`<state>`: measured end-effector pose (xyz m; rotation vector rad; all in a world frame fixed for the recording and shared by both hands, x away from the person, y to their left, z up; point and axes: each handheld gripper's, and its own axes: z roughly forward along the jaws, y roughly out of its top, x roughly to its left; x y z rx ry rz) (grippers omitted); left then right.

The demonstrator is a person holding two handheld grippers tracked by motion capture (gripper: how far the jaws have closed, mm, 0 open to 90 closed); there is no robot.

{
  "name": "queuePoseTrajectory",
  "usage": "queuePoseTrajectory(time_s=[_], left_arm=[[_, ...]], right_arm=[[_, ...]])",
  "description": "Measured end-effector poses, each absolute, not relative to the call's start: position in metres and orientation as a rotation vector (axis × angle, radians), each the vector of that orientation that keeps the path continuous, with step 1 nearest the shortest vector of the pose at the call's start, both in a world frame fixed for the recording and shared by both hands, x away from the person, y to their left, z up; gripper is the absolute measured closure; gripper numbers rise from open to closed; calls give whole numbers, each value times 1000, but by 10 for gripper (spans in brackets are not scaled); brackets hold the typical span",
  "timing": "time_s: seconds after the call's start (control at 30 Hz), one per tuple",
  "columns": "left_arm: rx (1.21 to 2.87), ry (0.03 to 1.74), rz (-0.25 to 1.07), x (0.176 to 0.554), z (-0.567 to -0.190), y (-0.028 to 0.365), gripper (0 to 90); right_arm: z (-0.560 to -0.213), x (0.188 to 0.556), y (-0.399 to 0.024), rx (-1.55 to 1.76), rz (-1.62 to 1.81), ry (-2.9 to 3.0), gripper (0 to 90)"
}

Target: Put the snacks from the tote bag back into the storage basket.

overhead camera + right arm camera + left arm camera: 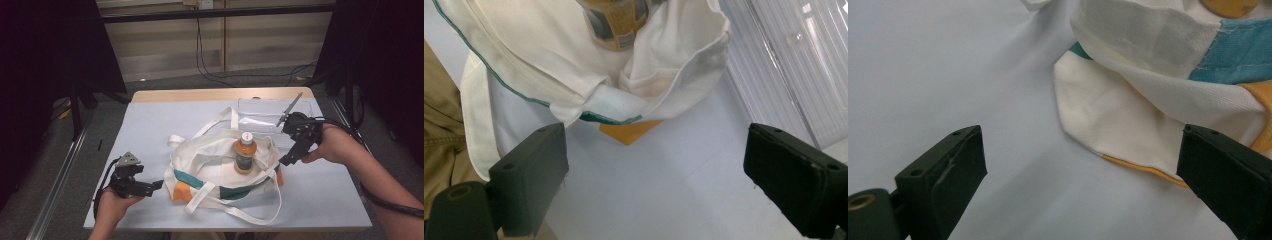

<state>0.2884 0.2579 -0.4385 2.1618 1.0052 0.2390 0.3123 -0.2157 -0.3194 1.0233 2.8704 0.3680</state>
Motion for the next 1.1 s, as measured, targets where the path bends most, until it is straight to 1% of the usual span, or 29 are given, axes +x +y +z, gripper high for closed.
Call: queuePoseTrajectory(time_s=[0.03,0.67,0.87,1.1], left_arm=[[2157,1008,256,288,-439,257,53],[2171,1002,245,288,-439,257,53],[2152,1016,229,288,-440,256,53],[2155,1011,245,288,-440,256,53]], right_arm=[[-319,313,-215,1003,370,2873,103],[-317,324,-189,952,318,2903,103],[-317,327,-178,917,302,2913,104],[-317,330,-169,898,299,2923,104]])
